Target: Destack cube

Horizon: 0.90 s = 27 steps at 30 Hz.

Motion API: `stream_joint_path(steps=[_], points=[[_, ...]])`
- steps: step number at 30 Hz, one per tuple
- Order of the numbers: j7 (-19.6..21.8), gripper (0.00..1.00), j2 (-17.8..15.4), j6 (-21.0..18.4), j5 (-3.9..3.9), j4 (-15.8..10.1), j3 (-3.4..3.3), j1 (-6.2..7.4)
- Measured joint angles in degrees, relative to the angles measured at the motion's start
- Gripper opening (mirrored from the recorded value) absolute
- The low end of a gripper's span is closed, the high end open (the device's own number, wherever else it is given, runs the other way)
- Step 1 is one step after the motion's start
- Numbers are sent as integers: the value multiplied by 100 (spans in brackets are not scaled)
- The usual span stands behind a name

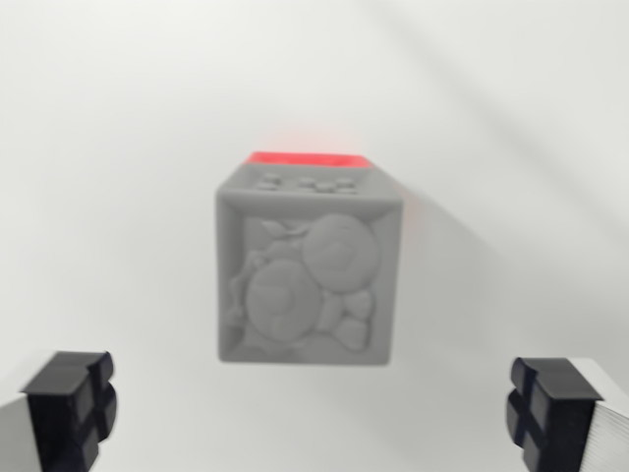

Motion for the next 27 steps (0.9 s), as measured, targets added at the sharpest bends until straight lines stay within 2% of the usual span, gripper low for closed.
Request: stream_joint_path(steps=[11,17,23,27], points=[[-249,100,607,583,348,-6,93,-28],[-358,100,849,805,500,5,155,-61],[-445,100,1041,969,617,28,223,-107],[-482,100,1123,1041,664,40,250,-123]])
